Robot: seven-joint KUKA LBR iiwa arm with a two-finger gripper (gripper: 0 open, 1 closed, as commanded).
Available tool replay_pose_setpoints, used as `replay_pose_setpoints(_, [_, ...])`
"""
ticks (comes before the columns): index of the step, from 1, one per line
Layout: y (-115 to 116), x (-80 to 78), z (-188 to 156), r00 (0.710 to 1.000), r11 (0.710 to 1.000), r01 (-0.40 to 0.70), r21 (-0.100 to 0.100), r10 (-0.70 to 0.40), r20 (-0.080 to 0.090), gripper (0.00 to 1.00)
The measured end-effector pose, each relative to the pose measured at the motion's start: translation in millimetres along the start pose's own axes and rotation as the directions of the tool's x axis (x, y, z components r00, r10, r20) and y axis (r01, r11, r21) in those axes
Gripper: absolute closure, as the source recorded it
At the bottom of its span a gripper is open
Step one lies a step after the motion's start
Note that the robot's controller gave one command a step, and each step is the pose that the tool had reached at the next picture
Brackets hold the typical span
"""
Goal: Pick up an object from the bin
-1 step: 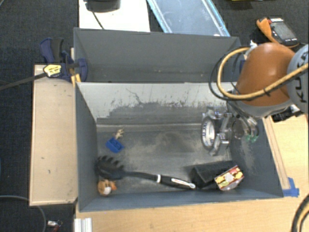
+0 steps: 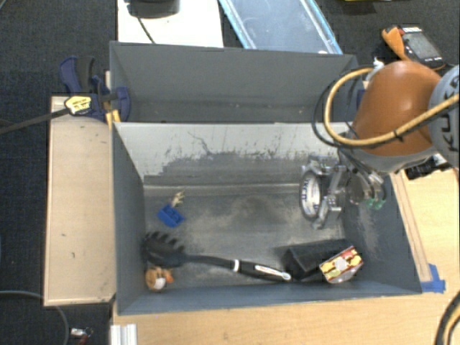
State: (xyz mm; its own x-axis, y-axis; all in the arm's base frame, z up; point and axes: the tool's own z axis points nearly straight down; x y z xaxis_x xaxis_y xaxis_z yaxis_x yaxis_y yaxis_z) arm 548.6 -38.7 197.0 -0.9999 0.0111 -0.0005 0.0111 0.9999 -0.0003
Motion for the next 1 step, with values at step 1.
replay_pose_setpoints(1, [-7.0,30.7,58.2,0.984,0.984,0.18,0.0,-0.18,0.001,0.0])
